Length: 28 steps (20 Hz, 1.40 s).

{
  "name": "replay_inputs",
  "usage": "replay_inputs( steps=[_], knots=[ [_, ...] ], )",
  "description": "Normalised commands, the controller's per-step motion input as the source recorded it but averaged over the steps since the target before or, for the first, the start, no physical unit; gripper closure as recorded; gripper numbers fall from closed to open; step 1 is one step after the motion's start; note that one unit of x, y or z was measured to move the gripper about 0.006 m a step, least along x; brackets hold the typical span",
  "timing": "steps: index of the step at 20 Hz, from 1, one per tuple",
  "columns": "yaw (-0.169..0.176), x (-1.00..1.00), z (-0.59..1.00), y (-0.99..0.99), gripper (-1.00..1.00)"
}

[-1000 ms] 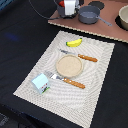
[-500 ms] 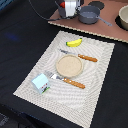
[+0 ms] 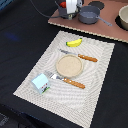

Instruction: Interact with the objects in diverse but meaningful ways.

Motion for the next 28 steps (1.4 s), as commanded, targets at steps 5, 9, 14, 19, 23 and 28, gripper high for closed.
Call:
replay_inputs(
  steps=[5,9,14,19,23,28],
  knots=[
    [-0.012,-0.1,0.49,0.38,-1.0],
    [-0.096,0.48,0.52,0.02,-1.0],
    [-0.091,0.82,0.55,-0.22,-1.0],
    [-0.088,0.84,0.51,-0.39,-1.0],
    [-0.054,0.9,0.45,-0.39,-1.0],
    [-0.016,0.87,0.31,-0.5,-1.0]
  ],
)
